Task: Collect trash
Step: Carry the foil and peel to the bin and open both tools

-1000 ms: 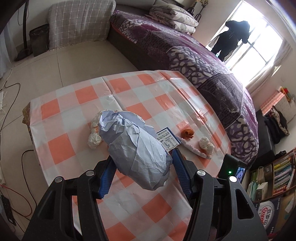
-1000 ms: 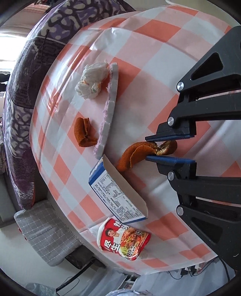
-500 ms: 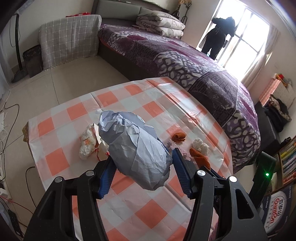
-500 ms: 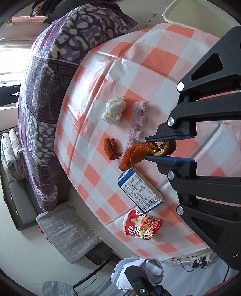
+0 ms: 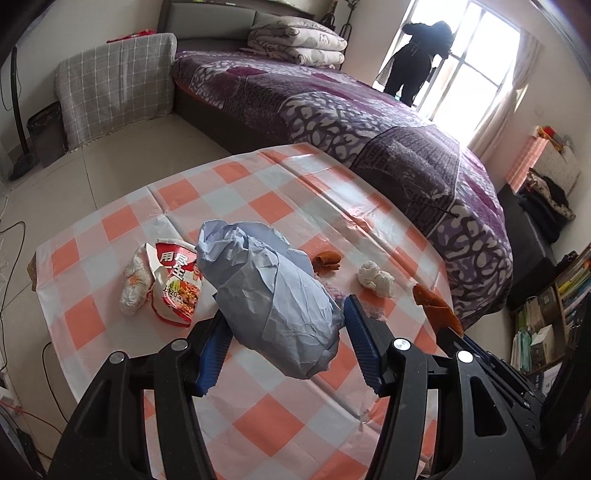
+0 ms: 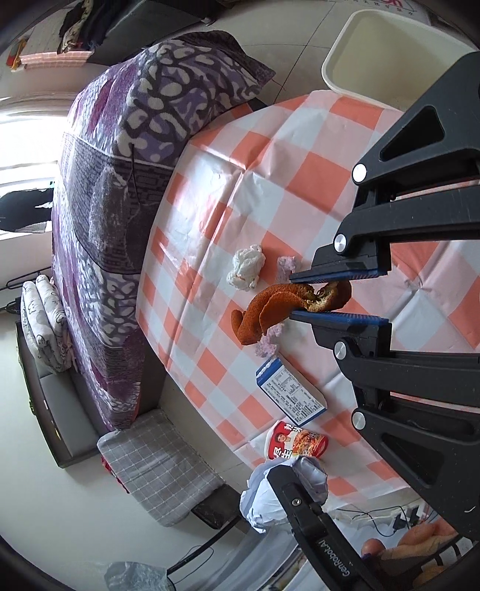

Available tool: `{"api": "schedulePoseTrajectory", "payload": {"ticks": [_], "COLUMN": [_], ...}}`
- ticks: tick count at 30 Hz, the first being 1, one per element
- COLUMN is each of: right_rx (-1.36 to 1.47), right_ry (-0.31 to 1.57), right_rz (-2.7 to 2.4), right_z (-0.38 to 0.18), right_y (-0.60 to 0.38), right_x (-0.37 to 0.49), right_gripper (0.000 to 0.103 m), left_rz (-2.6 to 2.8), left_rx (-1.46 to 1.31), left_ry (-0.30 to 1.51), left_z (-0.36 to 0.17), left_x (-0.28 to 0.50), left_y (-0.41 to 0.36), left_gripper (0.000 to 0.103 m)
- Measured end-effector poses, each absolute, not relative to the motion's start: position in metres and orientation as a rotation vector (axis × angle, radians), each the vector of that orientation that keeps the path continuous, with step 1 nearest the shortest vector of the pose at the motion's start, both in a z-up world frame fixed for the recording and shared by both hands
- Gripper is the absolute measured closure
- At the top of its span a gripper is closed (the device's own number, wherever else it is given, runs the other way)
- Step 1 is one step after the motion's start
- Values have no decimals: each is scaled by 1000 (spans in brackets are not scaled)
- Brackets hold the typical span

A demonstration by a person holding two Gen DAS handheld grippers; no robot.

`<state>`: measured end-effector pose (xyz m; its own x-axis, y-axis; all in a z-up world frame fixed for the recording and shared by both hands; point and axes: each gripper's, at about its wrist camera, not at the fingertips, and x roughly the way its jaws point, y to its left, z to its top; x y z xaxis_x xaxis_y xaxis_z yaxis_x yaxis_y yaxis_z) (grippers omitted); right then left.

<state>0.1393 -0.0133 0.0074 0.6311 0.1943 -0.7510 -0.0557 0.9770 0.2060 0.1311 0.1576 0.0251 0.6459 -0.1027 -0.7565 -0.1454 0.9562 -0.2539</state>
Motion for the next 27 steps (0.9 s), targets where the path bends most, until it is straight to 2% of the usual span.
{"api": "schedulePoseTrajectory", "payload": {"ticks": [16, 27], "right_rx": [241, 331], "right_ry": [865, 981], "right_rz": [19, -142], "right_z": [25, 12], "right_y": [-96, -169], "right_x": [111, 89], "right_gripper": [89, 89], "left_rz": [-75, -139], "left_rx": [-218, -180], "left_ry": [888, 906], "left_z": [16, 10], "left_x": [134, 132], "left_y": [91, 53], "left_gripper": [44, 44]}}
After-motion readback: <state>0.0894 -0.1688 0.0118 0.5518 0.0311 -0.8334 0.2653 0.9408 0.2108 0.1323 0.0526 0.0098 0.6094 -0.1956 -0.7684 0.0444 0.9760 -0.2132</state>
